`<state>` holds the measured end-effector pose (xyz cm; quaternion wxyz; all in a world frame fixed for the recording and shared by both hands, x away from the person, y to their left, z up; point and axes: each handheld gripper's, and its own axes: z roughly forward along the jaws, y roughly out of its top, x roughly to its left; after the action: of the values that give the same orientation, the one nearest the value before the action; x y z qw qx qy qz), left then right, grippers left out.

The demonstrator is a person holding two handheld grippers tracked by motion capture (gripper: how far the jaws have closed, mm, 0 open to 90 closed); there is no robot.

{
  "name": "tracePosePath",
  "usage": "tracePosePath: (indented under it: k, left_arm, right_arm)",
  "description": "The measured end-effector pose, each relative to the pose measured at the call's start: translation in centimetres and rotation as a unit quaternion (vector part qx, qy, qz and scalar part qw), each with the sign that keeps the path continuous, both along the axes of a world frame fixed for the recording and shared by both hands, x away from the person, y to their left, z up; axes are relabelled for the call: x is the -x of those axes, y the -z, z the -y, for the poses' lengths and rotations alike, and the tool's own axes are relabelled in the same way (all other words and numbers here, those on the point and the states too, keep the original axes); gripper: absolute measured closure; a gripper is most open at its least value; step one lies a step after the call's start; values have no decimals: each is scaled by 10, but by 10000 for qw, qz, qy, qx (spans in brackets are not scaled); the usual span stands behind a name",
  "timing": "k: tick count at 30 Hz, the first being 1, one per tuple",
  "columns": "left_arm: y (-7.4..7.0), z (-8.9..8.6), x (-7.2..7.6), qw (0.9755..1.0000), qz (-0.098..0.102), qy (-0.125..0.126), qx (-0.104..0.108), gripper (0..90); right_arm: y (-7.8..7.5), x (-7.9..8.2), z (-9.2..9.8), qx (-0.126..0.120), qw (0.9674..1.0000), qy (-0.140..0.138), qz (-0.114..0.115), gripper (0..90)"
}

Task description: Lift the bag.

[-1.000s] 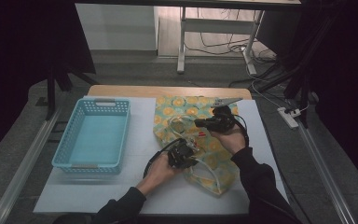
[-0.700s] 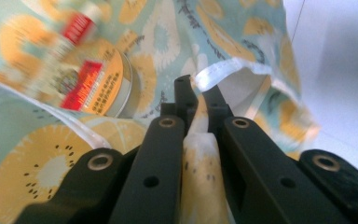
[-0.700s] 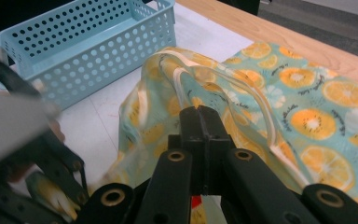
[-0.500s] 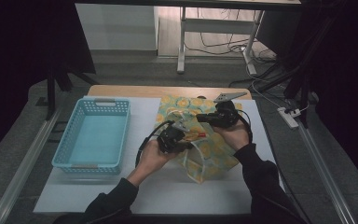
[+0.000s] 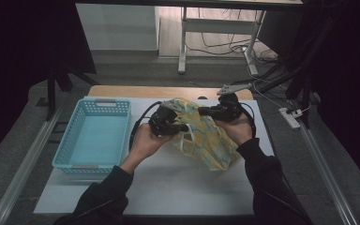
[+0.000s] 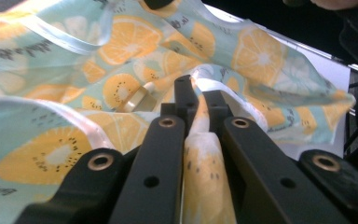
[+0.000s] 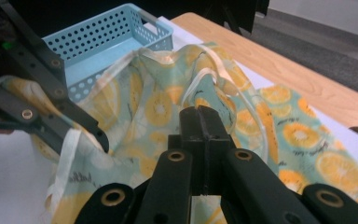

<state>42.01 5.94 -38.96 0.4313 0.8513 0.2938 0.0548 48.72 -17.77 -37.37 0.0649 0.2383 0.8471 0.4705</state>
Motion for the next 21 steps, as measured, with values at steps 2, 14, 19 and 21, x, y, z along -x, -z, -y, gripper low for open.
tracePosePath:
  k: [2, 14, 19, 21]
  left_arm:
    - [-6, -2, -2, 10000, 41, -27, -41, 895]
    - [-43, -17, -11, 9995, 228, -203, 40, 895]
    - [-61, -25, -13, 9991, 335, -270, 18, 895]
    - [-68, -26, -14, 9988, 387, -307, 18, 895]
  right_arm:
    - [-5, -1, -1, 8, 10000, 7, 55, 900]
    - [-33, -6, -7, -95, 9996, 34, 250, 900]
    - [-46, -7, -10, -142, 9993, 45, 335, 900]
    - [-51, -7, -10, -155, 9991, 56, 379, 900]
